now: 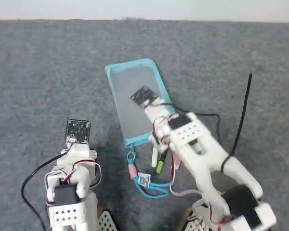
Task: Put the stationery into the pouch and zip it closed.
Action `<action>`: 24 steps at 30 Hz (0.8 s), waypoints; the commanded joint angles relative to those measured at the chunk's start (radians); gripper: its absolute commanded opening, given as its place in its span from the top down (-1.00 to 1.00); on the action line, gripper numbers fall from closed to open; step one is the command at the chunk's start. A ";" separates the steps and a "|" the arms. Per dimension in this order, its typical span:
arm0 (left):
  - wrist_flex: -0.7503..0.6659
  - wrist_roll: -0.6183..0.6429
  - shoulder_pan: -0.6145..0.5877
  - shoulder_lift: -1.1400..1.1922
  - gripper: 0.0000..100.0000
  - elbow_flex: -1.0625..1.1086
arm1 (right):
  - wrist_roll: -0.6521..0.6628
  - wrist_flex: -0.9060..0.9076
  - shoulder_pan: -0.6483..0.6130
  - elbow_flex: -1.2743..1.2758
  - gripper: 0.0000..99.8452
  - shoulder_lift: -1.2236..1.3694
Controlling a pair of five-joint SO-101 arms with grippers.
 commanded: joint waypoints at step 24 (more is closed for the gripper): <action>0.014 -0.003 0.005 -0.018 0.98 -0.007 | -0.445 0.355 -0.151 -0.442 0.84 0.108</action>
